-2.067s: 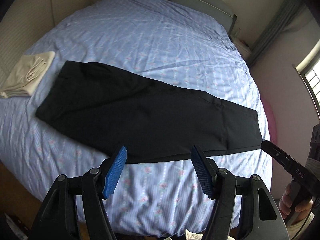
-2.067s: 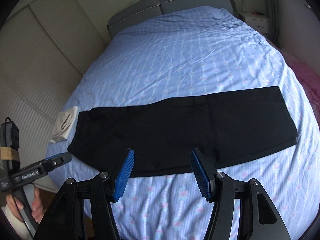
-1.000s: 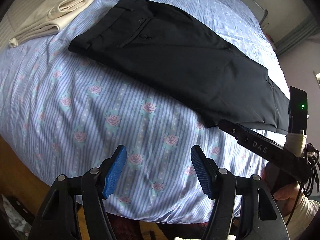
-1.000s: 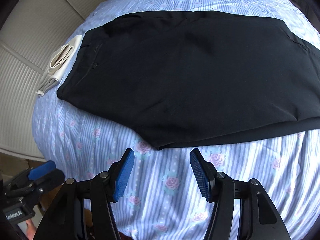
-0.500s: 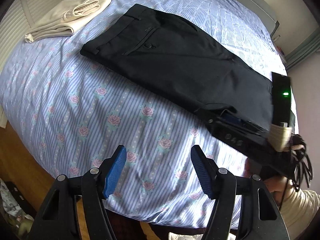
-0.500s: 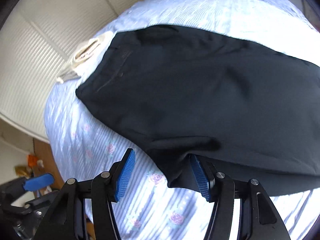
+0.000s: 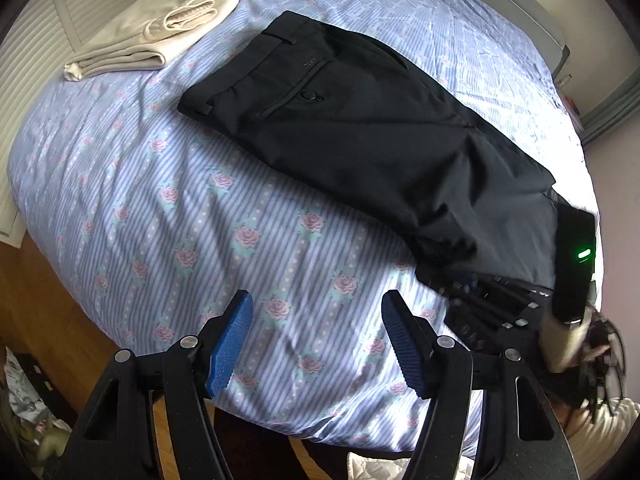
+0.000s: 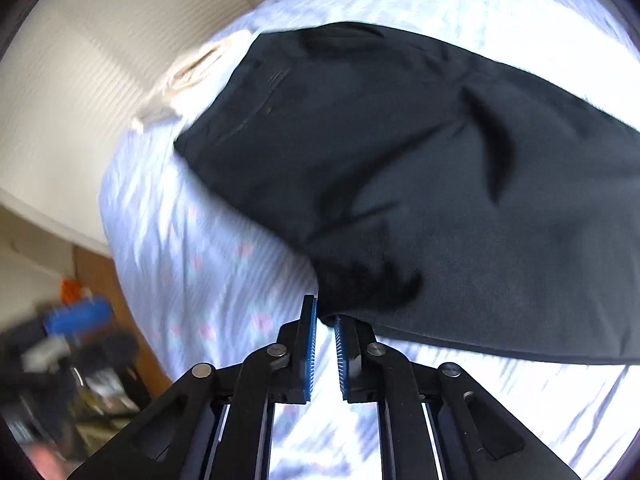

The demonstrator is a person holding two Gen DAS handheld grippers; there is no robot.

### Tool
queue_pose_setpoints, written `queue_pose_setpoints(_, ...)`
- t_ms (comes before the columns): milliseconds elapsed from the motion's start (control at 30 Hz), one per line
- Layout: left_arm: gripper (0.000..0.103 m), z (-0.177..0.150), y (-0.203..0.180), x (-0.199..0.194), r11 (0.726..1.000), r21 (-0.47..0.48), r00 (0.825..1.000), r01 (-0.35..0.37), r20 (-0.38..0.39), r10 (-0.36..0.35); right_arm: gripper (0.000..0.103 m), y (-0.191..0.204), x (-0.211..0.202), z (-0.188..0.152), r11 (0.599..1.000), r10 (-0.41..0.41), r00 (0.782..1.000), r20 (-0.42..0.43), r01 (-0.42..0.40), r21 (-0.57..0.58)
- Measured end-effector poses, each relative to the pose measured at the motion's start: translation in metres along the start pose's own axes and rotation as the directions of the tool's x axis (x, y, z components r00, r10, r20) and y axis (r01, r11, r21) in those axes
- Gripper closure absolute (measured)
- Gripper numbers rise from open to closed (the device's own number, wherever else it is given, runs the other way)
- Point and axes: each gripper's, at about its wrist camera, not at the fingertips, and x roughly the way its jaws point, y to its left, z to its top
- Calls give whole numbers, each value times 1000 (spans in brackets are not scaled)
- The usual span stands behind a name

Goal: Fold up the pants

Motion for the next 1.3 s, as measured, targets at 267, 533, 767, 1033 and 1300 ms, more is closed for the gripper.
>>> queue_pose_setpoints(267,36,25,20,-19,998,66,999,3,39,-5,94,-10,13,-14,995,-19,986,-168,35,93)
queue_pose_setpoints(533,33,125,70,-29,962,249,986,113,93,-139,49,20,-67,39,979,-107,994,27,100,179)
queue_pose_setpoints(767,33,258,103,5,874,400,948,276,34,-315,48,34,-64,118,919,-207,970,125,149,364)
queue_pose_setpoints(1033,33,359,72,94,748,565,934,348,-134,-332,48,36,-24,196,839,-299,943,144,188,511)
queue_pose_setpoints(1300,38,388,51,179,765,493,909,414,-259,-326,48,30,1,219,818,-284,955,90,193,542)
